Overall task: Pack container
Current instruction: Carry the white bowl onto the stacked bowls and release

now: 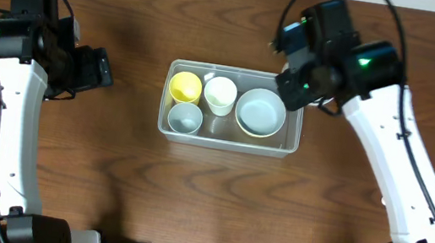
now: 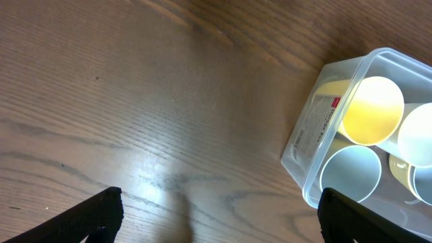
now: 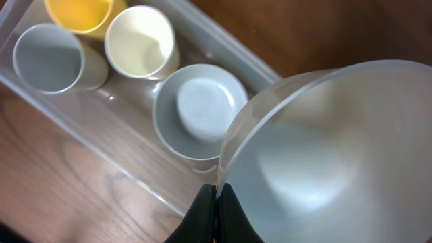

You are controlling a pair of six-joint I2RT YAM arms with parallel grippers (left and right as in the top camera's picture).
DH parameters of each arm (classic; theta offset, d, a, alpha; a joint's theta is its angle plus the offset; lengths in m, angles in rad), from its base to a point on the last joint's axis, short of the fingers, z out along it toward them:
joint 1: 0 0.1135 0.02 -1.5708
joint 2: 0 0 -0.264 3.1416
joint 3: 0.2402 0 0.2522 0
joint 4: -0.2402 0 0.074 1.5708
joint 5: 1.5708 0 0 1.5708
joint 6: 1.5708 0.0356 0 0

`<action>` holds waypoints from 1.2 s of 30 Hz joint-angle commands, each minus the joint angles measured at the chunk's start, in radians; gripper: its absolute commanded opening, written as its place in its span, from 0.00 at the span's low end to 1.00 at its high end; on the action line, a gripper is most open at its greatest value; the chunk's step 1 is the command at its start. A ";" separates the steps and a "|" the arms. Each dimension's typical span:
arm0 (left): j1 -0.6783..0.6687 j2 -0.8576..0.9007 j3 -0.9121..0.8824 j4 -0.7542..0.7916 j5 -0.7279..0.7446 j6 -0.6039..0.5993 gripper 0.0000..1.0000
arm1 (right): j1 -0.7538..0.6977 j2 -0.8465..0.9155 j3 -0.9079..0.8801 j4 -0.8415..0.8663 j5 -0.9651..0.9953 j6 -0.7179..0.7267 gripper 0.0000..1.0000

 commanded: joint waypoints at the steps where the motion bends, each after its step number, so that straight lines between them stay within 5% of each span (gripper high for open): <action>1: 0.005 0.000 -0.006 -0.003 0.010 -0.009 0.92 | 0.048 0.029 -0.036 0.016 -0.001 0.005 0.01; 21: 0.005 0.000 -0.006 -0.003 0.010 -0.009 0.92 | 0.151 0.066 -0.327 0.307 0.000 0.012 0.01; 28: 0.005 0.000 -0.006 -0.004 0.010 -0.009 0.92 | 0.151 0.066 -0.330 0.335 0.000 0.012 0.45; 36: 0.005 0.000 -0.006 -0.003 0.010 -0.008 0.92 | 0.151 0.066 -0.330 0.352 0.005 0.013 0.44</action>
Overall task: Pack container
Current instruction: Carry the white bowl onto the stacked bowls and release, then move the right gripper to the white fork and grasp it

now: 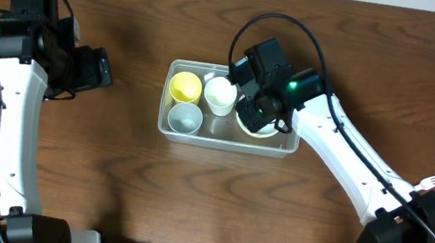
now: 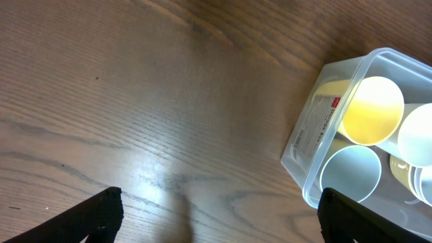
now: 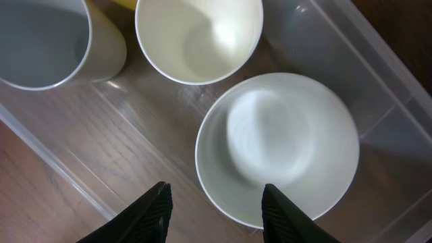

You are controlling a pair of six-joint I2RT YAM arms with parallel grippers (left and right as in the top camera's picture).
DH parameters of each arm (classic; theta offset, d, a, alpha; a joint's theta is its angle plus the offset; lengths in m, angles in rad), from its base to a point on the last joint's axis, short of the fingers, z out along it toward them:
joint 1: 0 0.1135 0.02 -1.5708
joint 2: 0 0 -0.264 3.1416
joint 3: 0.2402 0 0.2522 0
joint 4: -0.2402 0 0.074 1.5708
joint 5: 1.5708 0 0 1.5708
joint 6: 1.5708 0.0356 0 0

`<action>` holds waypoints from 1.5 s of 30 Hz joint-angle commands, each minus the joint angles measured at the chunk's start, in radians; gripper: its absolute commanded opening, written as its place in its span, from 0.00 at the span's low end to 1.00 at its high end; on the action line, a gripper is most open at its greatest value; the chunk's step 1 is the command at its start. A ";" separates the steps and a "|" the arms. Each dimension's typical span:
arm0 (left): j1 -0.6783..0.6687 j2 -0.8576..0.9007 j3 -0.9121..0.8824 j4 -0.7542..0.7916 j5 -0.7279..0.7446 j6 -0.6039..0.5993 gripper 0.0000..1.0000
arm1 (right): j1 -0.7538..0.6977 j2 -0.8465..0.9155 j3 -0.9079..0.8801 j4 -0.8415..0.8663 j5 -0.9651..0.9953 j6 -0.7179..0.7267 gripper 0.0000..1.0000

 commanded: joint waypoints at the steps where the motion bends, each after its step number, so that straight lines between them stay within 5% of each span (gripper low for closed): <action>1: 0.005 0.000 -0.006 -0.004 0.010 -0.008 0.92 | 0.009 0.009 -0.003 0.023 0.005 0.008 0.44; 10: 0.005 0.000 -0.006 -0.004 0.010 -0.008 0.92 | -0.098 -0.075 0.080 0.043 0.317 0.408 0.56; 18: 0.005 0.000 -0.006 -0.012 0.010 -0.008 0.92 | -0.542 -0.267 0.122 -0.148 0.256 0.740 0.79; 21: 0.005 0.000 -0.006 -0.011 0.010 -0.008 0.92 | -0.750 -0.267 0.119 -0.217 0.155 0.730 0.88; 29: 0.005 0.000 -0.006 -0.015 0.010 -0.008 0.92 | -1.100 -0.150 -0.041 -0.219 0.077 0.639 0.88; 45: 0.005 0.000 -0.006 -0.019 0.010 -0.008 0.92 | -1.144 0.153 -0.232 -0.014 0.079 0.593 0.88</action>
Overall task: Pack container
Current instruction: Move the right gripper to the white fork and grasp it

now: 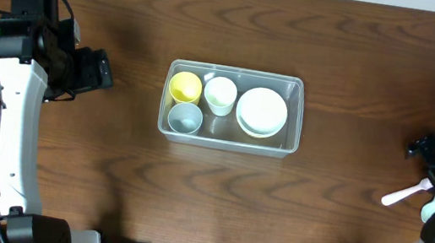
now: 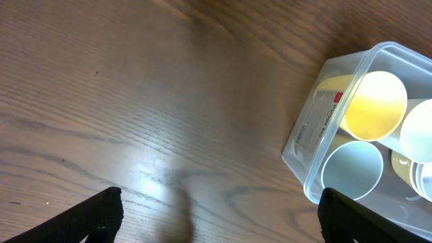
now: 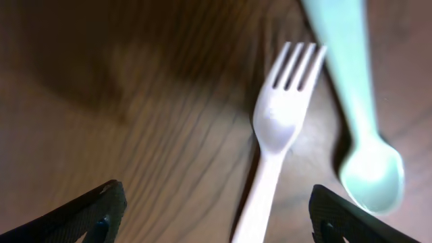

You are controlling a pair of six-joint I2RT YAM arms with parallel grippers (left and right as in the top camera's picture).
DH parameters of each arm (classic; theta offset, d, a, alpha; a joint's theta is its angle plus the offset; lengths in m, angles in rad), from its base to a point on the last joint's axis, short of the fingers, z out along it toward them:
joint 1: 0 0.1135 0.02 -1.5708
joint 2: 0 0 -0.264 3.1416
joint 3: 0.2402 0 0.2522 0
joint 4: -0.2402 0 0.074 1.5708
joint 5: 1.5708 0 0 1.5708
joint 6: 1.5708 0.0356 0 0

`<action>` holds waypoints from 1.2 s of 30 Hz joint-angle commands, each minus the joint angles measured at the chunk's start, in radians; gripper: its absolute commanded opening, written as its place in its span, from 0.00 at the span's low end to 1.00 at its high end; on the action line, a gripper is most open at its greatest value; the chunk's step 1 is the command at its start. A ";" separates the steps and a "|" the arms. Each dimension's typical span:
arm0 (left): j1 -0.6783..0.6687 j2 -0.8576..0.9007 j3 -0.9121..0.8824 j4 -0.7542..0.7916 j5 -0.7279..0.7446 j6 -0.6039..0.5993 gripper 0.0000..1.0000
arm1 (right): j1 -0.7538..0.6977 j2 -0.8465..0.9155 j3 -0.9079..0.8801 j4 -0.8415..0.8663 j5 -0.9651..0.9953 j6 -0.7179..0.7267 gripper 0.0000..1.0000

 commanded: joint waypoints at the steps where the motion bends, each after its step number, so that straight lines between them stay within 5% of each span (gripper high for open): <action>1: 0.005 0.000 -0.006 -0.004 0.010 -0.009 0.93 | -0.007 0.032 -0.027 0.025 -0.002 -0.023 0.88; 12: 0.005 0.000 -0.006 -0.004 0.010 -0.008 0.92 | -0.006 0.058 -0.114 0.155 0.000 -0.048 0.86; 20: 0.005 0.000 -0.006 -0.004 0.010 -0.008 0.92 | -0.005 0.057 -0.114 0.141 -0.007 -0.048 0.57; 36: 0.005 0.000 -0.006 -0.004 0.010 -0.008 0.92 | -0.005 0.057 -0.114 0.132 -0.007 -0.048 0.19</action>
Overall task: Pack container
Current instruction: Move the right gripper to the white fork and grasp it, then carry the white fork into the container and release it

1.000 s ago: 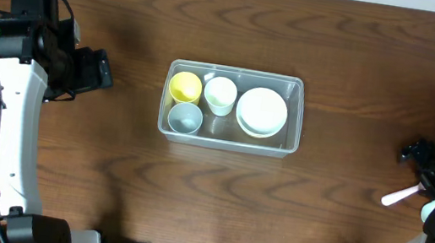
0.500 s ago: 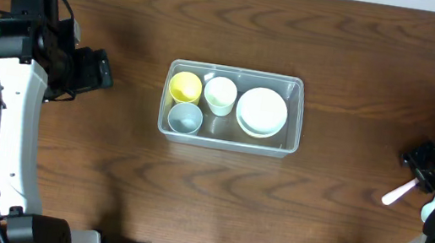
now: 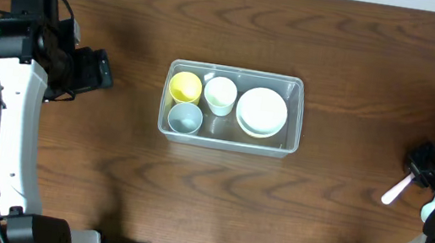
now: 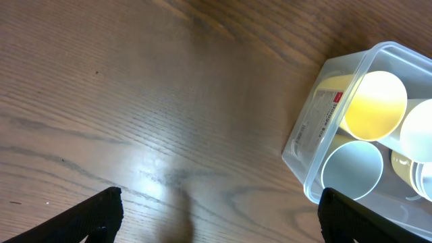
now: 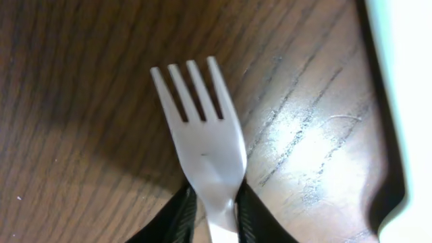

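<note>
The clear plastic container (image 3: 288, 143) sits mid-table holding a yellow cup (image 3: 186, 87), a cream cup (image 3: 220, 94), a grey-blue cup (image 3: 185, 118) and stacked white bowls (image 3: 262, 112). At the table's right edge my right gripper (image 5: 214, 214) is shut on the neck of a white plastic fork (image 5: 202, 142), whose handle (image 3: 395, 192) shows in the overhead view. A pale green spoon (image 5: 395, 101) lies just right of the fork. My left gripper (image 4: 216, 226) hangs open over bare wood, left of the container (image 4: 310, 135).
The wooden table (image 3: 206, 205) stretches around the container. The right arm's body stands at the far right edge, the left arm (image 3: 8, 92) along the left side.
My right gripper was open above the fork and spoon; now it is low at the table and shut on the fork's neck. The left arm has not moved.
My right gripper held a bowl over the container's right end. Then it stood open above the bowl stacked in the container. Later it was at the table's right edge, open over the fork and spoon, and now it grips the fork.
</note>
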You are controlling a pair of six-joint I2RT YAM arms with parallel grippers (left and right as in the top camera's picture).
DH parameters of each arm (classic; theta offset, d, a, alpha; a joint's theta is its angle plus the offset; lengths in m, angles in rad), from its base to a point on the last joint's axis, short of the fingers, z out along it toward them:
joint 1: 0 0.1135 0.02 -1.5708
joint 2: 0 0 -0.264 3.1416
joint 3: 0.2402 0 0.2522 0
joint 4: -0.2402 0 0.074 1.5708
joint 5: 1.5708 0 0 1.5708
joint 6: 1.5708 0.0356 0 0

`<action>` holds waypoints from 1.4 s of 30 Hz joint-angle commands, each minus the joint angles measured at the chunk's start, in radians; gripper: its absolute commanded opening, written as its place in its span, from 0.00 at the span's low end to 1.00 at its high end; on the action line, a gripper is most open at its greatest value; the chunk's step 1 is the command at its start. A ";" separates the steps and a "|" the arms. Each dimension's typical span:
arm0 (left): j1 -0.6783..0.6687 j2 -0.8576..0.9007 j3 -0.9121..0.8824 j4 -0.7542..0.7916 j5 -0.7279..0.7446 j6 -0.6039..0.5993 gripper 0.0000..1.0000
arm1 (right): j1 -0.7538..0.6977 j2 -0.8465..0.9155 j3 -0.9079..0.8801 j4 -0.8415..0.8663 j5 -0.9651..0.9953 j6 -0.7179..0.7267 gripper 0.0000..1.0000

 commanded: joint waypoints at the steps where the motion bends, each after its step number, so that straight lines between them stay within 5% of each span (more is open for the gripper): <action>1: 0.005 0.000 -0.006 -0.003 0.010 -0.008 0.93 | -0.005 0.027 -0.033 -0.002 0.003 0.002 0.18; 9: 0.005 0.000 -0.006 -0.003 0.010 -0.008 0.92 | -0.005 0.027 -0.033 -0.002 0.003 0.002 0.13; 12: 0.005 0.000 -0.006 -0.003 0.010 -0.008 0.92 | -0.005 0.027 -0.033 -0.001 0.002 0.002 0.01; 25: 0.005 0.000 -0.006 -0.005 0.010 -0.008 0.93 | 0.088 -0.111 0.126 -0.084 -0.241 -0.114 0.01; 33: 0.005 0.000 -0.006 -0.006 0.010 -0.009 0.93 | 0.401 -0.356 0.341 -0.080 -0.243 -0.399 0.01; 42: 0.005 0.000 -0.006 -0.006 0.010 -0.008 0.93 | 0.843 -0.394 0.379 -0.072 -0.244 -0.698 0.01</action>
